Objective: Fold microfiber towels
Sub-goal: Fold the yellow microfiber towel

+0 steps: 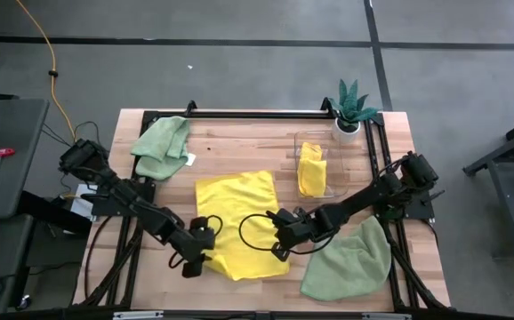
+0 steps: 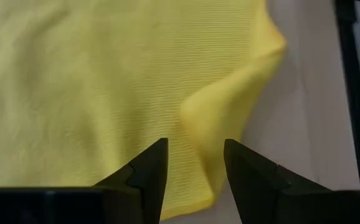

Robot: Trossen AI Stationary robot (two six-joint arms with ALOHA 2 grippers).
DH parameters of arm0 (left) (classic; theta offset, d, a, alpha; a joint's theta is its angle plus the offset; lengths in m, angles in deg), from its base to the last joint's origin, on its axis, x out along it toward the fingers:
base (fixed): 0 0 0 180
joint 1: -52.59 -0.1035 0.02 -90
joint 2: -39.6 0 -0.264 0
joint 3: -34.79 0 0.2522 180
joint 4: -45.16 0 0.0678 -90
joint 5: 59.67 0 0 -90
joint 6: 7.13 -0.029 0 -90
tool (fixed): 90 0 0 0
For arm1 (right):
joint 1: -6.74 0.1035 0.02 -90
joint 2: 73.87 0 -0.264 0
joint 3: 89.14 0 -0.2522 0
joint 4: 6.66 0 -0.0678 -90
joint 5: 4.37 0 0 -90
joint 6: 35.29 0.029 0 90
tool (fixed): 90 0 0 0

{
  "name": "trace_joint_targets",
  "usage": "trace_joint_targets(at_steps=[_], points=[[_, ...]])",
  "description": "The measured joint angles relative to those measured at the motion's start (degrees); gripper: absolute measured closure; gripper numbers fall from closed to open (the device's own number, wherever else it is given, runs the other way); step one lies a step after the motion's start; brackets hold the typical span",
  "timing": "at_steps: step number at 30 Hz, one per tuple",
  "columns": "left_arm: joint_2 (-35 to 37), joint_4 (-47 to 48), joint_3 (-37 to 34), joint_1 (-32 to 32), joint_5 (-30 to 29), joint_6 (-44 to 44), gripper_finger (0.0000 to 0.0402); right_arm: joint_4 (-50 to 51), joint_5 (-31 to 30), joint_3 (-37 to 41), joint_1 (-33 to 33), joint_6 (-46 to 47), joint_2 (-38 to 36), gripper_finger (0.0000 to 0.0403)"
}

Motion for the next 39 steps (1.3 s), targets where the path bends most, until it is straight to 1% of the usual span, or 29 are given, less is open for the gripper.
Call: trace_joint_targets(at_steps=[6,9,12,16,21,32,36,39], points=[[0.0,0.0,0.3,1.0,-0.3,-3.7,0.0257,0.0,-0.1,0.0,0.0,0.3,0.0,0.0403],[0.0,0.1,0.3,0.9,-0.1,-2.2,0.0257,0.0,-0.1,0.0,0.0,0.3,0.0,0.0403],[0.0,0.0,0.3,0.6,0.5,1.4,0.0257,-0.1,0.2,0.0,0.0,0.3,0.0,0.0403],[0.0,-2.0,0.3,-0.8,5.4,6.3,0.0257,-0.1,0.7,0.0,0.0,0.2,0.0,0.0403],[-0.5,-3.0,0.3,-1.4,5.3,6.9,0.0257,-0.1,0.7,0.0,0.0,0.1,0.0,0.0403],[-4.2,-3.3,0.3,-1.8,8.4,11.5,0.0257,-0.8,1.9,0.0,0.0,0.1,0.0,0.0403],[-4.2,-4.2,0.3,-1.8,10.2,11.4,0.0257,-0.9,1.9,0.0,0.0,0.0,0.0,0.0403],[-4.0,-8.1,0.3,-1.8,12.0,9.0,0.0257,-0.9,1.9,0.0,0.0,-0.1,0.0,0.0403]])
